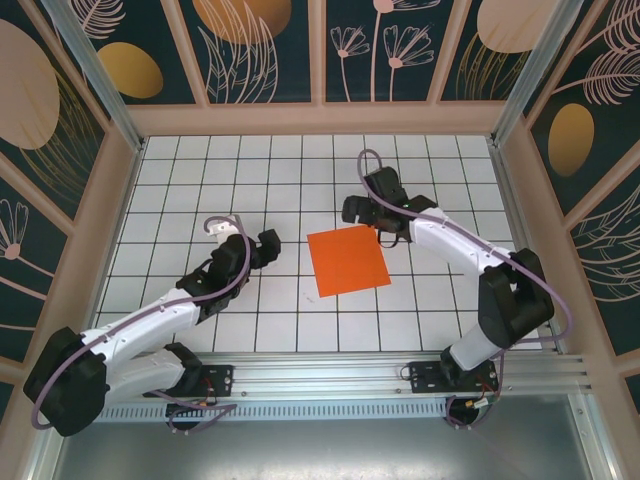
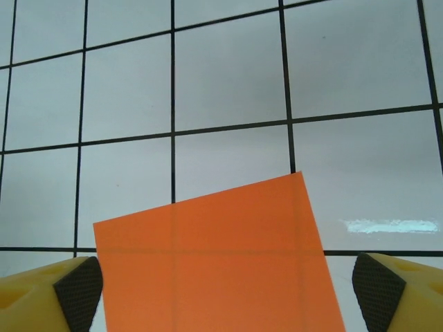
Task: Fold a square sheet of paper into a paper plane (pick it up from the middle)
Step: Rotate the square sheet of paper at the center of the table.
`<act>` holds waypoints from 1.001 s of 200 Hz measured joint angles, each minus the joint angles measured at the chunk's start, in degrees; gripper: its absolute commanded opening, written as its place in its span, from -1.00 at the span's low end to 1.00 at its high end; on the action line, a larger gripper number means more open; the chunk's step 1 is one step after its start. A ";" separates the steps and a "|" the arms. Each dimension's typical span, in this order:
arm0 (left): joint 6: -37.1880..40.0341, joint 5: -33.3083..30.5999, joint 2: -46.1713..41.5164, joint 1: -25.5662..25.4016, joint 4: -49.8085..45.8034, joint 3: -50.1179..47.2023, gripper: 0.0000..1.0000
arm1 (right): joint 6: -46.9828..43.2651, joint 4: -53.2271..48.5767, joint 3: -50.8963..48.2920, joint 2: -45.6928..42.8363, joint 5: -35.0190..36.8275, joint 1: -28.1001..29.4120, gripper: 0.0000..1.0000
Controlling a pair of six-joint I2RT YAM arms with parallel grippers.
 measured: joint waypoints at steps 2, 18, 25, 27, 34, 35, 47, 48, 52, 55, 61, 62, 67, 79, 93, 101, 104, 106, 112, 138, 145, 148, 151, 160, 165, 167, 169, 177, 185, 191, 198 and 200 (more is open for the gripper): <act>0.00 0.17 0.02 0.00 0.07 0.00 0.97 | -0.15 0.09 -0.11 0.13 -0.46 -0.26 0.79; 0.02 1.18 0.02 0.00 0.61 0.00 0.97 | -0.31 0.33 -0.74 1.81 -4.76 -1.38 0.75; 0.02 1.57 0.02 0.00 0.79 0.00 0.97 | -0.52 0.35 -0.79 2.67 -6.38 -0.98 0.74; 0.04 1.66 0.02 0.04 0.87 0.00 0.97 | -0.55 0.35 -0.79 2.91 -6.82 -0.83 0.74; 0.07 1.90 0.02 0.02 0.92 0.00 0.97 | -0.79 0.37 -0.79 3.82 -8.02 0.07 0.74; 0.07 1.90 0.02 0.02 0.92 0.00 0.97 | -0.81 0.39 -0.79 3.91 -8.15 0.17 0.73; 0.07 1.90 0.04 0.02 0.92 0.00 0.97 | -1.22 0.44 -0.81 5.31 -9.57 1.92 0.73; 0.07 1.90 0.07 0.02 0.92 0.00 0.97 | -1.25 0.46 -0.85 5.51 -9.73 2.14 0.73; 0.11 1.88 0.09 0.02 0.92 0.00 0.97 | -1.38 0.50 -0.90 5.86 -10.10 2.67 0.73; 0.15 1.90 0.13 0.02 0.92 0.00 0.97 | -1.42 0.57 -1.01 6.21 -10.43 3.10 0.72; 0.22 1.90 0.24 0.02 0.92 0.00 0.97 | -1.42 0.63 -1.29 6.71 -10.88 3.87 0.70; 0.22 1.90 0.26 0.02 0.92 0.00 0.97 | -1.42 0.68 -1.36 6.75 -10.91 3.93 0.70; 0.24 1.90 0.35 0.02 0.92 0.00 0.97 | -1.40 0.92 -1.79 7.04 -11.47 4.44 0.70; 0.24 1.86 0.70 0.02 0.92 0.00 0.97 | -1.33 1.44 -3.19 7.56 -12.33 5.03 0.70; 0.24 1.84 1.09 0.02 0.90 0.02 0.97 | -0.68 2.21 -5.16 7.82 -13.29 5.07 0.69; 0.24 1.77 1.25 0.02 0.90 0.00 0.97 | -0.15 2.32 -6.25 7.82 -13.62 5.07 0.69; 0.24 1.70 1.29 0.02 0.90 0.00 0.97 | 0.04 2.45 -6.73 7.82 -13.66 5.07 0.69; 0.24 1.66 1.33 0.02 0.90 0.00 0.97 | 0.15 2.49 -6.91 7.82 -13.75 5.07 0.69; 0.24 1.60 1.42 0.02 0.90 0.00 0.97 | 0.52 2.62 -7.72 7.82 -13.86 5.16 0.69; 0.24 1.18 2.32 0.02 0.87 0.20 0.97 | 2.27 3.15 -10.12 7.82 -14.19 5.53 0.65; 0.24 1.18 2.60 0.02 0.85 0.42 0.97 | 3.04 3.91 -10.62 7.54 -14.05 5.55 0.66; 0.24 1.18 2.73 0.02 0.85 0.52 0.97 | 3.23 4.15 -10.80 7.32 -14.10 5.55 0.66; 0.22 1.18 2.84 0.02 0.85 0.66 0.97 | 3.56 4.48 -11.10 7.10 -14.10 5.55 0.66; 0.22 1.20 3.08 0.02 0.85 1.03 0.97 | 4.52 5.27 -12.02 6.29 -14.45 5.70 0.65; 0.20 1.18 3.13 0.02 0.85 1.16 0.97 | 4.94 5.29 -12.37 5.99 -14.49 5.95 0.65; 0.17 1.16 3.13 0.02 0.85 1.20 0.97 | 5.07 5.27 -12.48 5.88 -14.51 6.03 0.65; 0.17 1.14 3.13 0.02 0.85 1.25 0.97 | 5.16 5.25 -12.55 5.79 -14.49 6.12 0.65; -0.04 0.92 3.13 0.02 0.85 1.33 0.97 | 5.75 5.01 -12.61 5.53 -14.45 6.73 0.65; -0.20 0.70 3.13 0.02 0.85 1.33 0.97 | 6.01 4.63 -12.50 5.46 -14.34 7.37 0.65; -0.26 0.50 3.13 0.02 0.83 1.33 0.97 | 6.12 4.15 -12.35 5.46 -14.21 7.78 0.64; -0.37 0.28 3.10 0.02 0.83 1.33 0.97 | 6.14 2.51 -11.58 5.46 -13.44 8.39 0.62; -0.44 0.28 3.08 0.02 0.83 1.33 0.97 | 6.16 2.03 -11.30 5.46 -13.18 8.55 0.62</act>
